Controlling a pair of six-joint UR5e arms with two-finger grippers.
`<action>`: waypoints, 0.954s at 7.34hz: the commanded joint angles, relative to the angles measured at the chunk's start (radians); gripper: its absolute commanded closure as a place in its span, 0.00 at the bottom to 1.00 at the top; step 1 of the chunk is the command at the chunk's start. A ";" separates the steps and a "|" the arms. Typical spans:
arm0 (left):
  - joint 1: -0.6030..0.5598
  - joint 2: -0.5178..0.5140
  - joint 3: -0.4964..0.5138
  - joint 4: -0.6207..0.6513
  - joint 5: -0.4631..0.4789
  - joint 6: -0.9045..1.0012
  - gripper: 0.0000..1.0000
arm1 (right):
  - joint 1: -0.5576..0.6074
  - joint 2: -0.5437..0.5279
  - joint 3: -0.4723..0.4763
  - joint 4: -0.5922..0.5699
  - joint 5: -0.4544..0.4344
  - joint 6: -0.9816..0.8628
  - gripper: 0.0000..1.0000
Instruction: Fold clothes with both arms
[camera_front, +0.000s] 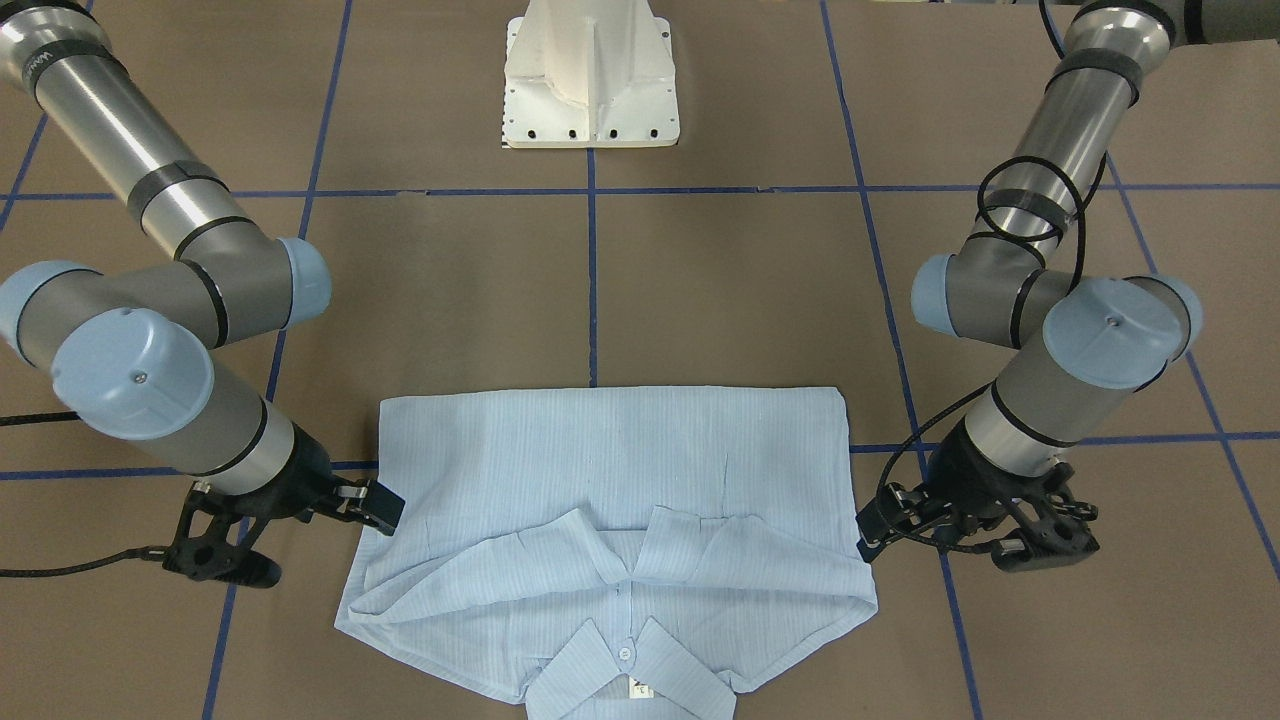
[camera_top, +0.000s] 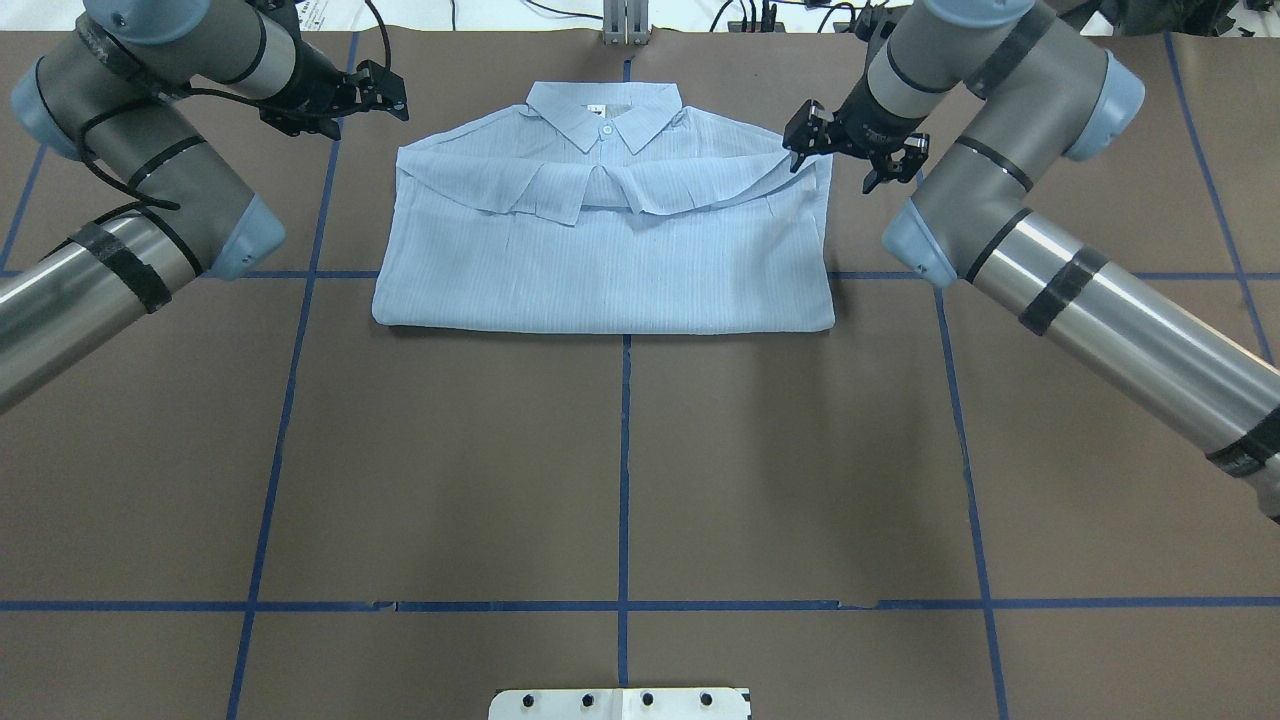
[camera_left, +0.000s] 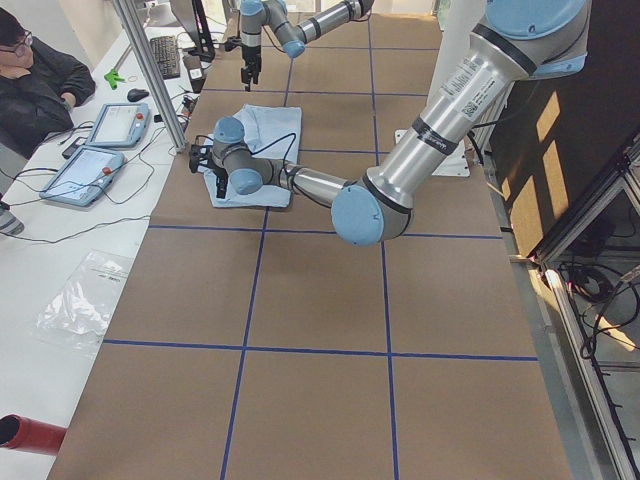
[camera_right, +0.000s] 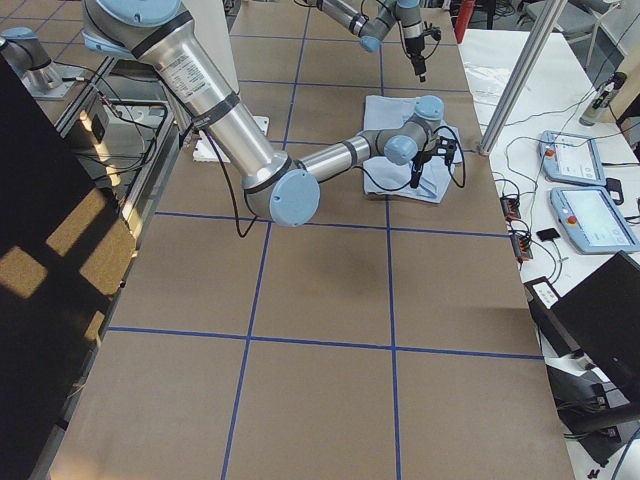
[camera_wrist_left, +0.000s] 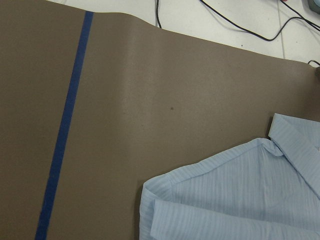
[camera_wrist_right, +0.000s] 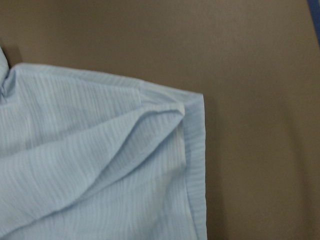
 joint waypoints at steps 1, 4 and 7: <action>-0.001 0.002 -0.010 0.002 0.000 -0.022 0.00 | -0.079 -0.126 0.150 0.025 -0.001 0.015 0.01; -0.001 0.003 -0.016 0.002 0.000 -0.022 0.00 | -0.129 -0.179 0.200 0.014 -0.005 0.020 0.10; -0.001 0.009 -0.017 0.002 0.000 -0.020 0.00 | -0.129 -0.177 0.189 0.014 -0.028 0.018 0.30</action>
